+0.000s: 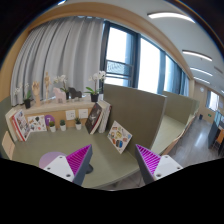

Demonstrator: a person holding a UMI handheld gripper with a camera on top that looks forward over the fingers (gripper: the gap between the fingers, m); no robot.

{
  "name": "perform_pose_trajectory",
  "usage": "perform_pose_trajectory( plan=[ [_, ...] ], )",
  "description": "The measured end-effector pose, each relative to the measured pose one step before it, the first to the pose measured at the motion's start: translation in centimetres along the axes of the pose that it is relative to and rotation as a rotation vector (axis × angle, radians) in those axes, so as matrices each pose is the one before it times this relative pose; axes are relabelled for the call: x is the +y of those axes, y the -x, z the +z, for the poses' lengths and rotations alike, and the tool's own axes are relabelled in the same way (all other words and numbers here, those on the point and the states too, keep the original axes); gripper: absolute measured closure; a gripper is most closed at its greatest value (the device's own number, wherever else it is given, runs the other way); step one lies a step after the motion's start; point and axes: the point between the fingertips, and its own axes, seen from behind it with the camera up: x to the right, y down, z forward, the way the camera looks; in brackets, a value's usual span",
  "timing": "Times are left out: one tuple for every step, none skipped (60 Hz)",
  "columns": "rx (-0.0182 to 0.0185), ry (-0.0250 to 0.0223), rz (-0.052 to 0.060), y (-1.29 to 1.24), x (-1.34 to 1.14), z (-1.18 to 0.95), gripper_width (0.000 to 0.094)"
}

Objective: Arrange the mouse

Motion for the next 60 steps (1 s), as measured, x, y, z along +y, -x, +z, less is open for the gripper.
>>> perform_pose_trajectory(
  plan=[
    [-0.00109, 0.00643, -0.0039, 0.004, 0.307, -0.084, 0.0077],
    [-0.00183, 0.00571, -0.0051, 0.033, 0.432, -0.103, 0.0076],
    [-0.00242, 0.00491, -0.0055, 0.067, 0.501, -0.097, 0.0076],
    [-0.00304, 0.00488, -0.0065, 0.064, 0.536, -0.079, 0.0076],
    [-0.00315, 0.00486, -0.0071, 0.123, 0.673, -0.027, 0.0076],
    [-0.00401, 0.00564, -0.0073, 0.146, 0.696, -0.026, 0.0079],
    [-0.00748, 0.00884, -0.0076, 0.096, 0.289, 0.118, 0.0080],
    [-0.00491, 0.00614, -0.0073, 0.183, 1.127, 0.159, 0.0078],
    [-0.00658, 0.00923, -0.0070, 0.230, 0.859, 0.088, 0.0079],
    [-0.00671, 0.00988, -0.0069, 0.256, 0.819, 0.086, 0.0078],
    [-0.00716, 0.01050, -0.0068, 0.310, 0.834, 0.103, 0.0078],
    [-0.00819, 0.01083, -0.0070, 0.315, 0.816, 0.113, 0.0076],
    [-0.00917, 0.01130, -0.0069, 0.398, 0.797, 0.145, 0.0076],
    [-0.01016, 0.01083, -0.0072, 0.412, 0.804, 0.160, 0.0076],
    [-0.01067, 0.00942, -0.0067, 0.427, 0.723, 0.182, 0.0078],
    [-0.01139, 0.00713, -0.0054, 0.394, 0.632, 0.189, 0.0077],
    [-0.01161, 0.00517, -0.0047, 0.455, 0.598, 0.200, 0.0076],
    [-0.01130, 0.00352, -0.0046, 0.445, 0.551, 0.232, 0.0076],
    [-0.01100, 0.00289, -0.0043, 0.424, 0.567, 0.252, 0.0076],
    [-0.01069, 0.00376, -0.0045, 0.400, 0.556, 0.298, 0.0076],
    [-0.01014, 0.00518, -0.0050, 0.402, 0.587, 0.313, 0.0078],
    [-0.01019, 0.00593, -0.0054, 0.416, 0.567, 0.355, 0.0077],
    [-0.01051, 0.00565, -0.0050, 0.411, 0.536, 0.364, 0.0077],
    [-0.00955, 0.00570, -0.0045, 0.366, 0.532, 0.403, 0.0075],
    [-0.00919, 0.00498, -0.0036, 0.389, 0.482, 0.411, 0.0075],
    [-0.01048, 0.00456, -0.0024, 0.388, 0.415, 0.411, 0.0074],
    [-0.01155, 0.00353, -0.0025, 0.385, 0.382, 0.429, 0.0073],
    [-0.01269, 0.00414, -0.0024, 0.359, 0.378, 0.476, 0.0075],
    [-0.01247, 0.00618, -0.0019, 0.336, 0.398, 0.515, 0.0075],
    [-0.01162, 0.00730, -0.0012, 0.309, 0.388, 0.476, 0.0073],
    [-0.01113, 0.00603, -0.0013, 0.277, 0.299, 0.497, 0.0073],
    [-0.01112, 0.00412, -0.0016, 0.280, 0.201, 0.503, 0.0072],
    [-0.01190, 0.00307, -0.0012, 0.255, 0.139, 0.544, 0.0073],
    [-0.01162, 0.00205, -0.0005, 0.245, 0.104, 0.541, 0.0073],
    [-0.01141, 0.00231, 0.0003, 0.195, 0.085, 0.556, 0.0073],
    [-0.01097, 0.00145, 0.0006, 0.167, 0.046, 0.564, 0.0073],
    [-0.01217, 0.00116, 0.0014, 0.167, -0.013, 0.600, 0.0073],
    [-0.01340, 0.00061, 0.0017, 0.233, -0.048, 0.574, 0.0075],
    [-0.01388, 0.00021, 0.0019, 0.208, -0.032, 0.572, 0.0074],
    [-0.01373, 0.00035, 0.0016, 0.161, -0.047, 0.584, 0.0074],
    [-0.01344, 0.00144, 0.0013, 0.130, -0.036, 0.598, 0.0074],
    [-0.01237, 0.00179, 0.0012, 0.091, -0.057, 0.615, 0.0074],
    [-0.01098, 0.00225, 0.0000, 0.092, -0.105, 0.596, 0.0075],
    [-0.01036, 0.00207, -0.0014, 0.042, -0.115, 0.598, 0.0074],
    [-0.00867, 0.00104, -0.0021, -0.050, -0.125, 0.613, 0.0075],
    [-0.00625, 0.00141, -0.0032, -0.222, -0.178, 0.606, 0.0074],
    [-0.00079, 0.00027, -0.0039, -0.258, -0.153, 0.635, 0.0073],
    [0.00032, 0.00131, -0.0043, -0.228, -0.146, 0.615, 0.0073],
    [0.00040, 0.00101, -0.0043, -0.148, -0.089, 0.637, 0.0072],
    [-0.00396, 0.00393, -0.0025, -0.158, -0.123, 0.634, 0.0074],
    [-0.00179, 0.00496, -0.0018, -0.134, -0.085, 0.632, 0.0074],
    [-0.00123, 0.00624, -0.0013, -0.154, -0.062, 0.612, 0.0072],
    [-0.00150, 0.00615, -0.0005, -0.127, -0.090, 0.590, 0.0073],
    [-0.00219, 0.00510, 0.0008, -0.120, -0.123, 0.534, 0.0074],
    [-0.00263, 0.00345, 0.0023, -0.093, -0.177, 0.539, 0.0074],
    [-0.00337, 0.00267, 0.0022, -0.060, -0.180, 0.491, 0.0076],
    [-0.00352, 0.00356, 0.0002, -0.021, -0.155, 0.437, 0.0074],
    [-0.00316, 0.00251, -0.0017, 0.004, -0.174, 0.452, 0.0074],
    [-0.00472, 0.00302, -0.0018, -0.041, -0.181, 0.424, 0.0074],
    [-0.00797, 0.00277, -0.0029, 0.090, -0.165, 0.389, 0.0068]
  ],
)
